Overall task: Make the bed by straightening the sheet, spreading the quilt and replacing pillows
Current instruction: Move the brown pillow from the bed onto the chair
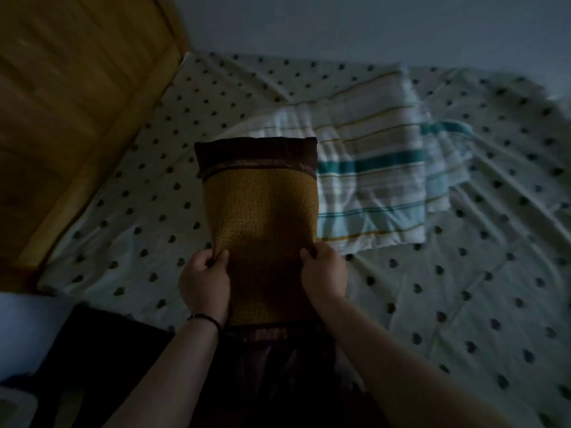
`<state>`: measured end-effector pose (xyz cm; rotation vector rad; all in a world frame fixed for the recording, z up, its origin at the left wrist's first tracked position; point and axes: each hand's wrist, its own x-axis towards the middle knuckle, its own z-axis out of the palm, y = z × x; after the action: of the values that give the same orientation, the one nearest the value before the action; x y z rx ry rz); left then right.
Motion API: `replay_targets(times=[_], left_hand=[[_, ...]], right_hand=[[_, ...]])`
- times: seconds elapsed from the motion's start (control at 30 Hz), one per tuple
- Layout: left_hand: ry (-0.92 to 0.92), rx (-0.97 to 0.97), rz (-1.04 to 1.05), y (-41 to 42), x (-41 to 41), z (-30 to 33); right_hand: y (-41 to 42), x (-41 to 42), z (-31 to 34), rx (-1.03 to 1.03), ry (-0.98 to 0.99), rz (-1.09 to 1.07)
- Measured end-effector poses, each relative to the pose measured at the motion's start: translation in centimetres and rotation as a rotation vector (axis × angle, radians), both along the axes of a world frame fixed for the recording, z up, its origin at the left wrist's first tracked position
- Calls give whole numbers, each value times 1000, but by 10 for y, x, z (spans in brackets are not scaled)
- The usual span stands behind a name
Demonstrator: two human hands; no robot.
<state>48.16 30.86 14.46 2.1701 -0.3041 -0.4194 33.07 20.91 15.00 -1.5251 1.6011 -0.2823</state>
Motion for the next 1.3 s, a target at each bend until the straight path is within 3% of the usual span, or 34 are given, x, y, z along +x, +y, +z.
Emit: replay_targets(times=[0.23,0.63,0.8,1.1,1.3], left_hand=[[-27,-38,-253,-15,-177,20],[1,-61,-735,-87,-502,53],[-32,-59,-952,-120,-631,56],[43,-52,-1225,-178,-814,32],[-6,-39,-1408,-225,-937,26]], right_hand=[[20,-202,31,-73,1,-195],[45,-536,71,-148,4,-741],[57,-650,71,-161,-9,-982],[46,-805,58,-143,-8,-1240],[20,-910,46,-104,-3,-1362]])
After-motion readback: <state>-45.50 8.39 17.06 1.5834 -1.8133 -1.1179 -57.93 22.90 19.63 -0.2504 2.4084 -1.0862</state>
